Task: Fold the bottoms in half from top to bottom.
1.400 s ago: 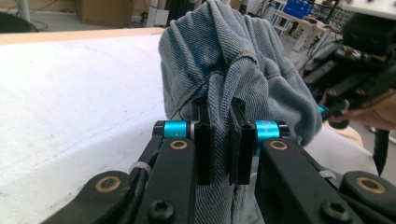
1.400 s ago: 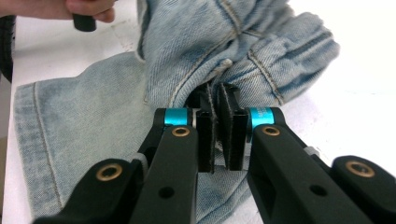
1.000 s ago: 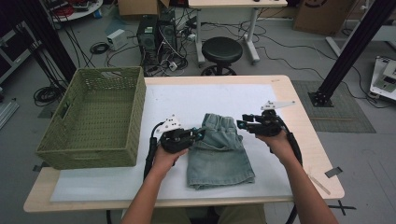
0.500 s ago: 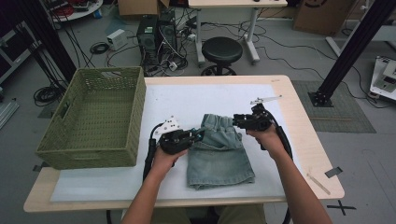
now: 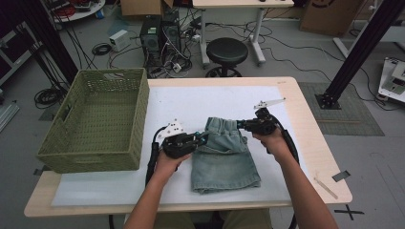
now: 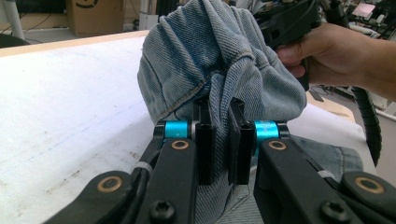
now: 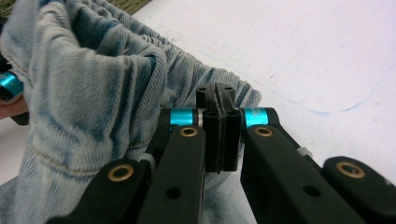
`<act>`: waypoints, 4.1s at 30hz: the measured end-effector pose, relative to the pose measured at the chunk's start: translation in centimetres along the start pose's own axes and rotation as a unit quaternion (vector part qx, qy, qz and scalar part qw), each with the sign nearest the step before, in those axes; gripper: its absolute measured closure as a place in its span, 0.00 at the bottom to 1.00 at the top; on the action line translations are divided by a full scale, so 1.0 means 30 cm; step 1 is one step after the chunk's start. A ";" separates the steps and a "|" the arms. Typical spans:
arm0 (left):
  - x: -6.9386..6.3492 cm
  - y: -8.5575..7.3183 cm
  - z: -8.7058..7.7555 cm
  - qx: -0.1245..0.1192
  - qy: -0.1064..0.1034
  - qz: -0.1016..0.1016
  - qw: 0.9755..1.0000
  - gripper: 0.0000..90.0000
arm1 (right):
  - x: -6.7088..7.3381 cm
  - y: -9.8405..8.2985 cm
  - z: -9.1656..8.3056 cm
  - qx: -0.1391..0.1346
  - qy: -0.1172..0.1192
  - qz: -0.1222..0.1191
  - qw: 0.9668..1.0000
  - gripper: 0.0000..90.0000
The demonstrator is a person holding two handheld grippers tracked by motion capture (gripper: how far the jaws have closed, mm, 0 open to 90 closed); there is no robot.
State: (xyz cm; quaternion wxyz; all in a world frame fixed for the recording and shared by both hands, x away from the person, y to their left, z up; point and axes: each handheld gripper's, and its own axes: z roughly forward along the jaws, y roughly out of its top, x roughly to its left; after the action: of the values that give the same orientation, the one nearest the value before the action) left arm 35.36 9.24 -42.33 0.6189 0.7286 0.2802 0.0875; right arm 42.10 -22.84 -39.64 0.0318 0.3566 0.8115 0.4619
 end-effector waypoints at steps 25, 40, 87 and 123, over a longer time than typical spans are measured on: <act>0.021 -0.027 -0.143 -0.007 0.076 -0.062 0.995 0.45 | 0.118 -0.105 -0.167 -0.051 0.031 -0.082 0.995 1.00; -0.084 -0.040 -0.167 -0.012 0.106 -0.051 0.993 0.45 | 0.126 -0.152 -0.251 -0.136 -0.067 0.020 0.988 0.73; -0.083 -0.040 -0.093 0.066 0.110 -0.082 0.988 0.42 | 0.148 -0.199 -0.155 -0.028 -0.087 -0.015 0.996 0.60; -0.015 -0.047 -0.008 0.065 0.178 -0.060 0.980 0.78 | 0.135 -0.144 -0.023 -0.002 -0.188 -0.072 0.980 0.96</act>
State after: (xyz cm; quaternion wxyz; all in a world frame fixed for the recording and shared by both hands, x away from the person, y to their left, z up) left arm 34.47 9.32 -43.51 0.5144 0.7223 0.4337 0.1598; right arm 36.46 -22.25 -41.45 0.2172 0.3779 0.8135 0.3850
